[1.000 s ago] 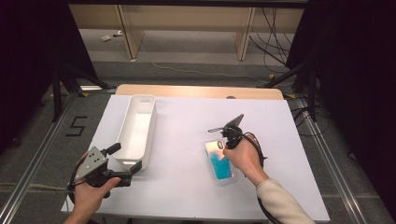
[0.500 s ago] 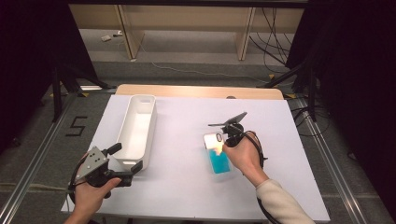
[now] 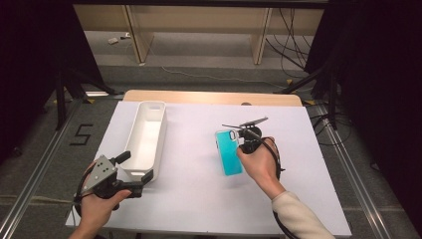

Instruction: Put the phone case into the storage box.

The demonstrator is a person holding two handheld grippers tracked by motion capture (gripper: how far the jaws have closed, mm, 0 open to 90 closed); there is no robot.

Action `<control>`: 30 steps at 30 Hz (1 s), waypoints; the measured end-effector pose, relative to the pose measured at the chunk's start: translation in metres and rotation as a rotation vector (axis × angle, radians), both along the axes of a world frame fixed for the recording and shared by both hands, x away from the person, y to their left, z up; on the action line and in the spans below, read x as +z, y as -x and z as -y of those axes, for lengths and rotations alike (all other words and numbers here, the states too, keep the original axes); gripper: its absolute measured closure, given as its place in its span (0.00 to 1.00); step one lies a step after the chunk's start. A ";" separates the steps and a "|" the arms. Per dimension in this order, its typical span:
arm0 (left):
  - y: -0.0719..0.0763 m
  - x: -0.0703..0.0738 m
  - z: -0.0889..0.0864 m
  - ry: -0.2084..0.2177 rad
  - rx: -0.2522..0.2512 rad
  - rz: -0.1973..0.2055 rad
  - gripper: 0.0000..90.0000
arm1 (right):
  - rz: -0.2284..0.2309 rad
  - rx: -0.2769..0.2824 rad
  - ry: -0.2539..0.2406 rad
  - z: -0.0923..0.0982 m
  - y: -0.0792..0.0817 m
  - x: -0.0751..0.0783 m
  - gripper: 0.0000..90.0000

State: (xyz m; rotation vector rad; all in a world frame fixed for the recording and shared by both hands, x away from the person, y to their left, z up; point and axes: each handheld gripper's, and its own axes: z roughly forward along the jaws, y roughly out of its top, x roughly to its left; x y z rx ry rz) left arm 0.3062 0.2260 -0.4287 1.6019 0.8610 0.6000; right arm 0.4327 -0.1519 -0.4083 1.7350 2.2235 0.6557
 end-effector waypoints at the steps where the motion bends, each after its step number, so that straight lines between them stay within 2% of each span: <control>1: 0.000 0.001 0.001 0.001 0.001 0.002 0.01 | 0.020 0.010 -0.008 0.000 0.000 0.001 0.99; 2: 0.000 0.001 0.001 0.003 0.000 0.003 0.01 | 0.013 -0.018 -0.029 -0.003 0.002 0.003 0.99; 4: 0.000 0.003 0.003 0.002 0.003 0.003 0.02 | 0.055 0.003 -0.019 -0.002 0.001 0.004 0.99; 5: 0.000 0.003 0.004 0.004 0.006 0.002 0.02 | 0.044 -0.023 -0.041 -0.005 0.003 0.006 0.99; 8: -0.001 0.006 0.007 0.008 0.010 0.004 0.04 | 0.086 -0.028 -0.046 -0.006 0.004 0.010 0.99; 11: -0.002 0.008 0.011 0.007 0.012 0.003 0.05 | 0.113 -0.015 -0.026 -0.005 0.003 0.012 0.99; 12: -0.003 0.009 0.013 0.012 0.013 0.002 0.05 | 0.111 -0.026 -0.049 -0.007 0.003 0.013 0.99; 15: -0.004 0.011 0.019 0.006 0.013 0.002 0.06 | 0.114 -0.040 -0.036 -0.009 0.004 0.016 0.99; 17: -0.006 0.013 0.024 0.002 0.008 0.002 0.06 | 0.145 -0.013 -0.031 -0.009 0.004 0.016 0.99; 19: -0.007 0.015 0.028 -0.002 0.003 0.004 0.06 | 0.146 -0.032 -0.053 -0.011 0.006 0.019 0.99; 20: -0.008 0.016 0.031 -0.003 -0.001 0.003 0.06 | 0.157 -0.026 -0.033 -0.010 0.006 0.020 0.99; 21: -0.009 0.017 0.033 -0.006 -0.001 0.003 0.07 | 0.161 -0.042 -0.058 -0.012 0.006 0.021 0.99; 23: -0.011 0.019 0.038 -0.008 -0.008 0.001 0.07 | 0.175 -0.044 -0.048 -0.013 0.006 0.023 0.99; 25: -0.014 0.022 0.044 -0.012 -0.017 0.004 0.08 | 0.188 -0.029 -0.053 -0.012 0.007 0.025 0.99; 26: -0.015 0.022 0.047 -0.013 -0.021 0.006 0.08 | 0.203 -0.003 -0.068 -0.010 0.007 0.026 0.99; 29: -0.018 0.025 0.053 -0.015 -0.033 0.008 0.08 | 0.222 -0.014 -0.074 -0.012 0.008 0.027 0.99; 30: -0.018 0.026 0.054 -0.014 -0.034 0.005 0.08 | 0.218 -0.027 -0.059 -0.012 0.008 0.028 0.99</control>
